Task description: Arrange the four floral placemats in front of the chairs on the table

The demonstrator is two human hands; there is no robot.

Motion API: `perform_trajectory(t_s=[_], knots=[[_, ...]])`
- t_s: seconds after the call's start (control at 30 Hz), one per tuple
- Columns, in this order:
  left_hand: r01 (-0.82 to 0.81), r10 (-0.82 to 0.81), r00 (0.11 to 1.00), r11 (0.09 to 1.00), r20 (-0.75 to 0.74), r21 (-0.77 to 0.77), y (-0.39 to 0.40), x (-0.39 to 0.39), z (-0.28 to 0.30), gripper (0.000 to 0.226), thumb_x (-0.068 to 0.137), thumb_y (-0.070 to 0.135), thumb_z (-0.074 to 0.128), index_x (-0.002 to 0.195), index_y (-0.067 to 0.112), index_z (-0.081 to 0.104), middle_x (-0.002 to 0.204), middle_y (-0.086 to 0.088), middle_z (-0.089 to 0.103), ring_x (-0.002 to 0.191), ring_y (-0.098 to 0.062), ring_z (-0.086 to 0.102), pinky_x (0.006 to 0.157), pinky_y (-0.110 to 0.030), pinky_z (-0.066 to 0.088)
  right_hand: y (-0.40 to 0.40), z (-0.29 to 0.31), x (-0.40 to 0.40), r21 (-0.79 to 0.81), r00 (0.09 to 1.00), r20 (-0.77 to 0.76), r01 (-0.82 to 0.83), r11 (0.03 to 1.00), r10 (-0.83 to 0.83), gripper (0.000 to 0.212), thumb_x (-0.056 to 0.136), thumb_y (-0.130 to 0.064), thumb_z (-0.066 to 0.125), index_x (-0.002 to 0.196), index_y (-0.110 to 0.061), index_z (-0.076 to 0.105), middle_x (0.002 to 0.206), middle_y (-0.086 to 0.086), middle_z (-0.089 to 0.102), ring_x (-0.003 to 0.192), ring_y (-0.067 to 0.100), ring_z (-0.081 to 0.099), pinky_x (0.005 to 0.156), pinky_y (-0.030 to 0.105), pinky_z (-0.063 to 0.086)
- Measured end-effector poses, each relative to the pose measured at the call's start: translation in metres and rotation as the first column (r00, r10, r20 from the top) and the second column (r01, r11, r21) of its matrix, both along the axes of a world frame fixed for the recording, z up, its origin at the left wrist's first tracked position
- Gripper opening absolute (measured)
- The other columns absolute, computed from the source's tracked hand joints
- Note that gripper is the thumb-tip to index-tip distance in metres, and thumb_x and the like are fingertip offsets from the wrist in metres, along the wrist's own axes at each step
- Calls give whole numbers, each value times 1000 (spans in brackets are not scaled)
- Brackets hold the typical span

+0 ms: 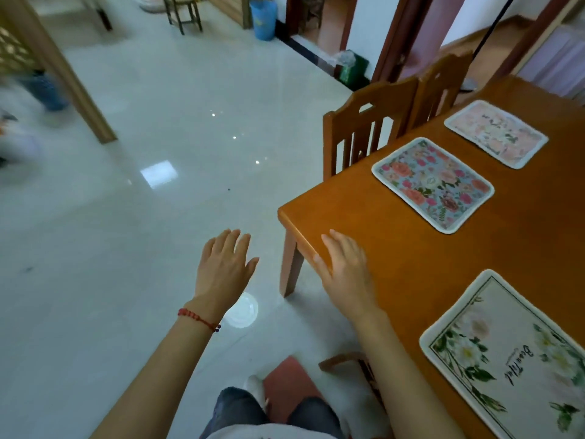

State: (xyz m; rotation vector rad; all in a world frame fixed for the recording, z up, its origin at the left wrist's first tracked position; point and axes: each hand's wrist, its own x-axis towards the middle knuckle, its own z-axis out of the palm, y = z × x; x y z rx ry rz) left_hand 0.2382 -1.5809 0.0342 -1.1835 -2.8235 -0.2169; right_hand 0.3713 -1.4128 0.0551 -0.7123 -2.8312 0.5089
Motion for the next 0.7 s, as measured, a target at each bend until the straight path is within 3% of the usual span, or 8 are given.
perform_trajectory(t_s=[0.1,0.3,0.43,0.7], knots=[[-85,85,996,996,-30,-9,-35,-27,-5,48,70,24,77,108,0,61,108,-21,65,100,-39,62,83,-50,50,-25,-2,-41,16,996,15,-93,996,92,44,94,-35,45,134,-14,44,144,7,41,134,25,34,108,37,26],[-271,271,963,962,-12,-17,-84,-65,-21,48,70,25,77,107,-1,62,106,-21,66,97,-39,63,80,-49,51,-57,-12,-114,67,957,97,-281,957,274,47,95,-38,41,137,-16,40,146,6,38,136,23,32,112,42,26],[-374,374,927,927,-19,-11,-101,-93,-27,46,71,25,76,107,0,62,106,-21,66,97,-39,63,79,-49,51,-64,-27,-166,123,927,52,-374,919,371,39,87,-27,59,120,-6,57,126,15,58,116,32,54,95,44,44],[-500,500,865,866,-42,-1,-97,-176,-27,46,72,25,75,107,0,62,107,-21,65,98,-38,63,81,-49,51,-52,-38,-282,176,859,12,-505,845,511,38,79,-26,70,109,-4,63,112,17,65,102,33,63,83,42,51]])
